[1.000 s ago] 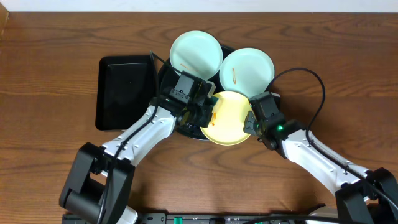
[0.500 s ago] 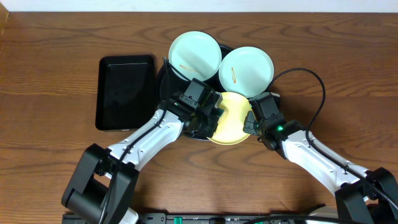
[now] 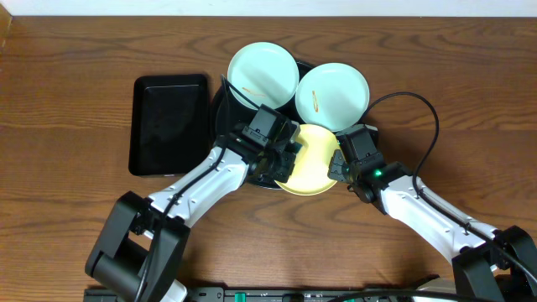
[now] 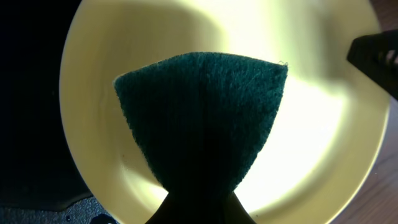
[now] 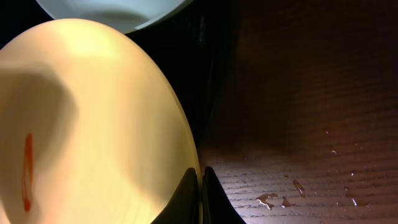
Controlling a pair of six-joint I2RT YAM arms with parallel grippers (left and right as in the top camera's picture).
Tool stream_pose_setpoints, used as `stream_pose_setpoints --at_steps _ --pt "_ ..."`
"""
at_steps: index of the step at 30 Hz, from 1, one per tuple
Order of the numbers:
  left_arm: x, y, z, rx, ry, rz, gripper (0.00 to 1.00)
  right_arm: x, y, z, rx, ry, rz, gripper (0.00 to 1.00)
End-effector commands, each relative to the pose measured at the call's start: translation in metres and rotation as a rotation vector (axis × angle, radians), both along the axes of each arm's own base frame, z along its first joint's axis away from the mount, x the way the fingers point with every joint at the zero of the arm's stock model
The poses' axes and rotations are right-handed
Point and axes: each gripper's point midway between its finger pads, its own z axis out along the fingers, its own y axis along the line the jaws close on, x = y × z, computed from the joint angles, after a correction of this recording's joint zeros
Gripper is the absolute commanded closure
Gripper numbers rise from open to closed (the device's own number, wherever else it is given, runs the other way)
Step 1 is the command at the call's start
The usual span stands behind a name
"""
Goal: Clean dirty plates on tray and stack at the side
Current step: 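Scrub the yellow plate's surface with the sponge in the left gripper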
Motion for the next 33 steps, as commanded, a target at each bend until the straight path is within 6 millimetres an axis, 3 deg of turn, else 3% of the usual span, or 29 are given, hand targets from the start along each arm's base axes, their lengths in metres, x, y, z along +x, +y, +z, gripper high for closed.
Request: stream_pose_setpoints --at_steps 1,33 --pt "0.001 0.001 -0.007 0.017 0.011 0.012 0.92 -0.004 0.003 -0.004 0.001 0.01 0.003 0.99" --pt "0.002 -0.003 -0.023 -0.016 -0.043 0.0 0.92 -0.004 0.003 -0.004 0.001 0.01 0.003 0.99"
